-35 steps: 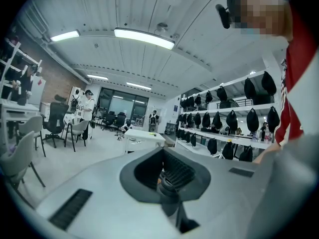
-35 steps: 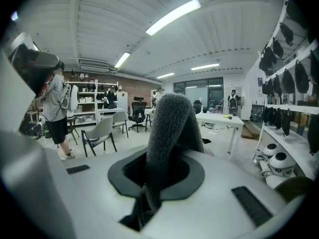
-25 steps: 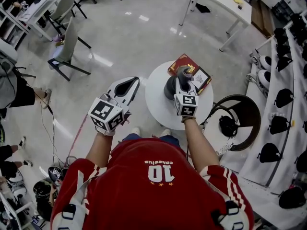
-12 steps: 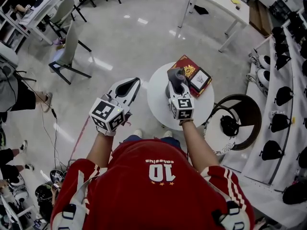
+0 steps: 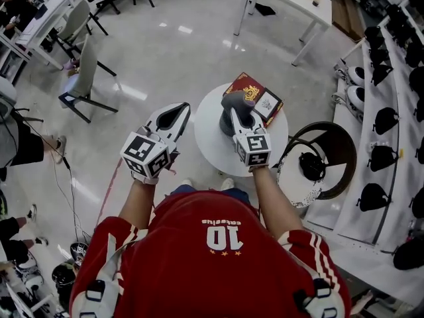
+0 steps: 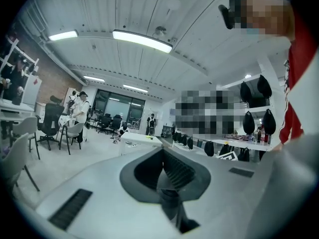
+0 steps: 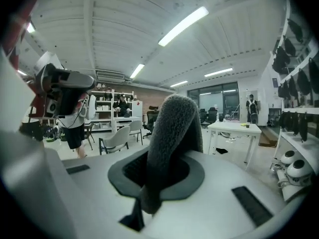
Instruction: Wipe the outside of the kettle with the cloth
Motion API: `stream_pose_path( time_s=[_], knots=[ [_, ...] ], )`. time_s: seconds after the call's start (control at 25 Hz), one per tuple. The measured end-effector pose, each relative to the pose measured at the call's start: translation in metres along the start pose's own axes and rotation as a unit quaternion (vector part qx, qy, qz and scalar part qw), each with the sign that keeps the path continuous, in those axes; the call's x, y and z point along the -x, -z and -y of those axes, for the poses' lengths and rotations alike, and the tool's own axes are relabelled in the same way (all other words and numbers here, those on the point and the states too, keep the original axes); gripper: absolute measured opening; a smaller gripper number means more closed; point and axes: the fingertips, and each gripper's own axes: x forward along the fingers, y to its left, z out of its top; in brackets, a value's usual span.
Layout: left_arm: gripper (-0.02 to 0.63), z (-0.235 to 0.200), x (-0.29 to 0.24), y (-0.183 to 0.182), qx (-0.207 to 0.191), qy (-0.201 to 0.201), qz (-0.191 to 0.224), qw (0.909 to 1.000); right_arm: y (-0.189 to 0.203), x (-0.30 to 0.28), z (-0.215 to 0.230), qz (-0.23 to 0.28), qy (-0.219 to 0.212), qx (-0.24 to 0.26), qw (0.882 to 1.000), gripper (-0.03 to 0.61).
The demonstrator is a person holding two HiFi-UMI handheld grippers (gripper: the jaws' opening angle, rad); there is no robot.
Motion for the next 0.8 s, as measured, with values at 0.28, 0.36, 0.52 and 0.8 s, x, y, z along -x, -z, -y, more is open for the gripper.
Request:
stream_pose_path(
  time_s=[0.28,0.36,0.52,0.8],
  knots=[
    [0.009,0.018,-0.028,0.006,0.003,0.010,-0.003,0.9999,-0.003,0.031,0.075,0.018,0.056,-0.016,0.998,0.049],
    [0.009,0.022,-0.035,0.007,0.002,0.011,-0.003,0.9999,0.001,0.036,0.091,0.016,0.065,-0.020,0.998,0.049],
    [0.009,0.031,-0.049,0.009,0.002,0.009,-0.007,0.9999,0.015,0.038,0.113,0.004,0.066,-0.024,0.998,0.049],
    [0.009,0.031,-0.060,0.014,0.001,-0.010,-0.012,0.9999,0.047,0.018,0.124,-0.025,0.041,-0.036,0.998,0.049]
  ],
)
